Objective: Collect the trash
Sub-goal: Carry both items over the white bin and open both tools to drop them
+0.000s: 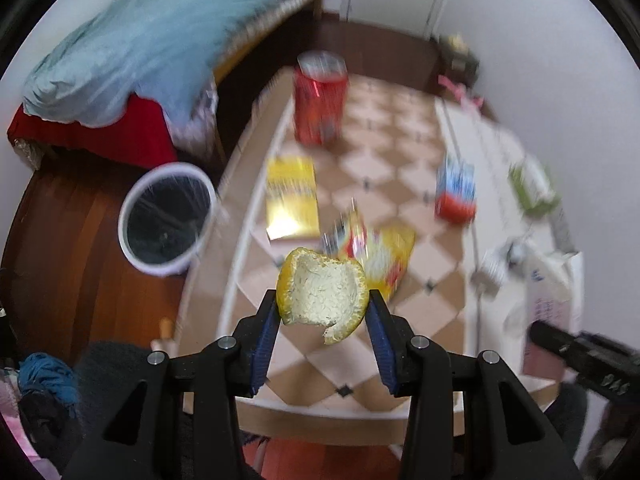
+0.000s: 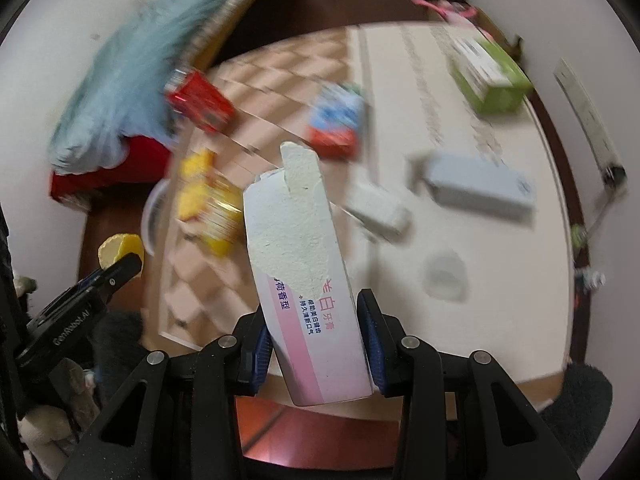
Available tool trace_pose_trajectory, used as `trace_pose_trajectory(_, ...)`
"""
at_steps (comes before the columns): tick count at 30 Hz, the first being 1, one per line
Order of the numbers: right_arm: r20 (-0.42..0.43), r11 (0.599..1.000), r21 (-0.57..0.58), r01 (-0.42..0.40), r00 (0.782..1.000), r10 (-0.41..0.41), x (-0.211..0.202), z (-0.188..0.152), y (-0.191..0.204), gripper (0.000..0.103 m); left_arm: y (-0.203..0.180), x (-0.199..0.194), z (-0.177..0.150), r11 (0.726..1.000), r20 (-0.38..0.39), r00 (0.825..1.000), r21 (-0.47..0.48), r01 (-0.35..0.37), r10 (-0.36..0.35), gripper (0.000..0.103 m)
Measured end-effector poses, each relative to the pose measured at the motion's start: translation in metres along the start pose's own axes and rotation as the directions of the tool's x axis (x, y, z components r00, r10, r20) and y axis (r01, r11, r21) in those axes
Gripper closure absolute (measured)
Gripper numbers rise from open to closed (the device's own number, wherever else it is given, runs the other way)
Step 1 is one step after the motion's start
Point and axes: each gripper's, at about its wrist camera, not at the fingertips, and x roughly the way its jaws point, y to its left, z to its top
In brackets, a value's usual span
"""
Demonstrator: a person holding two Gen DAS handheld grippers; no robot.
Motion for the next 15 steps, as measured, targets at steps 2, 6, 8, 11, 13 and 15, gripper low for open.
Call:
trace_pose_trajectory(2,0.021,0.999,-0.023,-0.046,0.999,0.046,-0.004,0.014,0.026,0.062,0.016,-0.019,0.018,1.0,0.045,0.999,-0.025,0.014,-0.013,0.063)
trace_pose_trajectory(6,0.031,0.985,-0.074,-0.154,0.987,0.157,0.007,0.047,0.093,0.062,0.069,-0.043,0.05,0.997,0.107,0.994,-0.078,0.023,-0.015,0.063)
trace_pose_trajectory(8,0.02,0.977,-0.097,-0.188,0.981,0.191,0.025,0.063,0.129,0.062,0.104,-0.042,0.063,0.994,0.116,0.993,-0.111,0.014,-0.001,0.063)
trace_pose_trajectory(11,-0.033,0.964,-0.128,-0.234,0.972,0.232,0.07,0.084,0.187,0.062,0.159,-0.022,0.08,0.984,0.095,0.995,-0.177,-0.012,0.029,0.063)
trace_pose_trajectory(13,-0.081,0.955,-0.153,-0.254,0.966,0.244,0.108,0.098,0.228,0.062,0.196,0.003,0.088,0.975,0.063,0.997,-0.221,-0.037,0.052,0.063)
trace_pose_trajectory(15,-0.108,0.952,-0.178,-0.247,0.967,0.231,0.139,0.106,0.256,0.062,0.229,0.028,0.095,0.965,0.029,0.998,-0.26,-0.044,0.053,0.063)
